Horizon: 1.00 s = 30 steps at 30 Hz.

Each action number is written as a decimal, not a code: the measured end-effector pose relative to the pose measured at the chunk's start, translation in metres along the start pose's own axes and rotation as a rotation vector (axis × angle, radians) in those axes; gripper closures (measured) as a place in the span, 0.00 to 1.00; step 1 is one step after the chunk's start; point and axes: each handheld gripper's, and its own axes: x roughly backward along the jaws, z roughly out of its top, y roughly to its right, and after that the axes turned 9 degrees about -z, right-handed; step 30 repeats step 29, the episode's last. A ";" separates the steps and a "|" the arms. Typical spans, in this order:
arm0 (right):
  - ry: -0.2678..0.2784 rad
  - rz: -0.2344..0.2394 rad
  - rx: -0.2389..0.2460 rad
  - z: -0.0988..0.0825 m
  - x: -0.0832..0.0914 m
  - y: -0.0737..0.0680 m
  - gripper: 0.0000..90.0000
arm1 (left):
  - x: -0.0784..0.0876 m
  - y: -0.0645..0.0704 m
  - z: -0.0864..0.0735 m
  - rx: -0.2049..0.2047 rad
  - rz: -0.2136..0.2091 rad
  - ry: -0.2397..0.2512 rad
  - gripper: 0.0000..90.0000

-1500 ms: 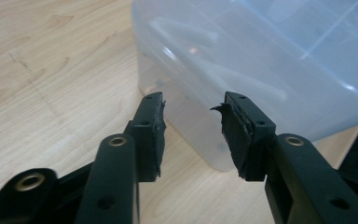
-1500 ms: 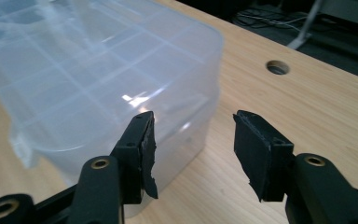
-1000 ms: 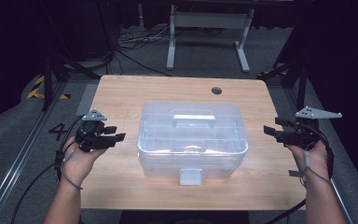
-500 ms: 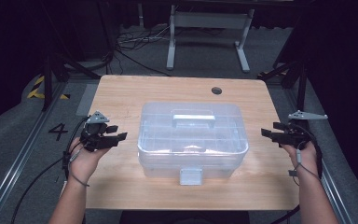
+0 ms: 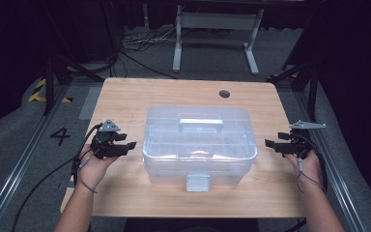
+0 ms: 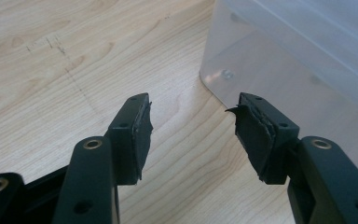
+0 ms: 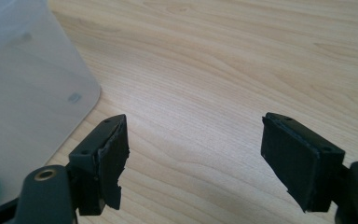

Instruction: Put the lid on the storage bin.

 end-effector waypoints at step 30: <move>-0.001 -0.046 0.082 -0.025 -0.025 -0.013 0.23 | -0.018 -0.013 -0.012 0.024 -0.029 0.026 0.38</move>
